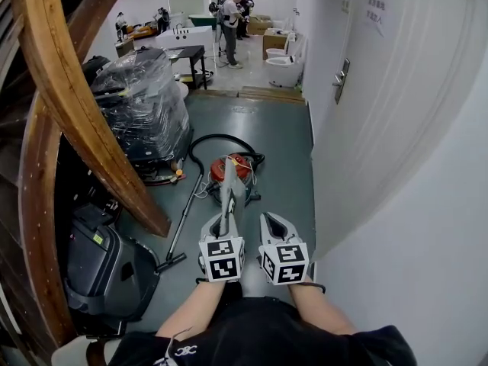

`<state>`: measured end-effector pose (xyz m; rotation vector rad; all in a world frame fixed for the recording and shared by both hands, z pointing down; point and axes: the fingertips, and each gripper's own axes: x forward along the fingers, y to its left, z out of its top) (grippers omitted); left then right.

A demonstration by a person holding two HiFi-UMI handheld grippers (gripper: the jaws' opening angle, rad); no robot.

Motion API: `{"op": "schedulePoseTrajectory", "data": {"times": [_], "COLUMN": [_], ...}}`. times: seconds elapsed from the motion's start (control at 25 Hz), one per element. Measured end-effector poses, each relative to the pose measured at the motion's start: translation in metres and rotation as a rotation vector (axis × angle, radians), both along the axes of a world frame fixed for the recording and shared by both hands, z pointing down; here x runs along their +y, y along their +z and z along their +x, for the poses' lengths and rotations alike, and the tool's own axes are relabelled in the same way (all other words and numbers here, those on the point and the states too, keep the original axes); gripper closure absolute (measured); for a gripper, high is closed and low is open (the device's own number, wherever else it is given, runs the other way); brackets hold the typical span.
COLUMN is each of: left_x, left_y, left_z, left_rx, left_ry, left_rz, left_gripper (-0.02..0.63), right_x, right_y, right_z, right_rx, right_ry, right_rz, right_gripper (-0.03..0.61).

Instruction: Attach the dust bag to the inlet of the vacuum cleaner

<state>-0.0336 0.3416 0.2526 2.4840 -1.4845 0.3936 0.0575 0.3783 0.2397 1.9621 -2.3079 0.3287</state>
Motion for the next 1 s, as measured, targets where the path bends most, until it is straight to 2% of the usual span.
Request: {"op": "schedulePoseTrajectory", "data": {"times": [0.52, 1.0], "left_x": [-0.102, -0.197], "left_y": [0.0, -0.01], "left_z": [0.012, -0.007], "left_rx": [0.015, 0.042], "left_ry": [0.027, 0.021], "left_rz": [-0.006, -0.006], "left_gripper": [0.592, 0.592], "right_x": [-0.095, -0.19], "right_y": [-0.001, -0.009], "right_z": [0.01, -0.014], "right_rx": [0.012, 0.038], "right_ry": [0.025, 0.003], "right_rz": [-0.007, -0.026], "right_gripper": [0.58, 0.58]}}
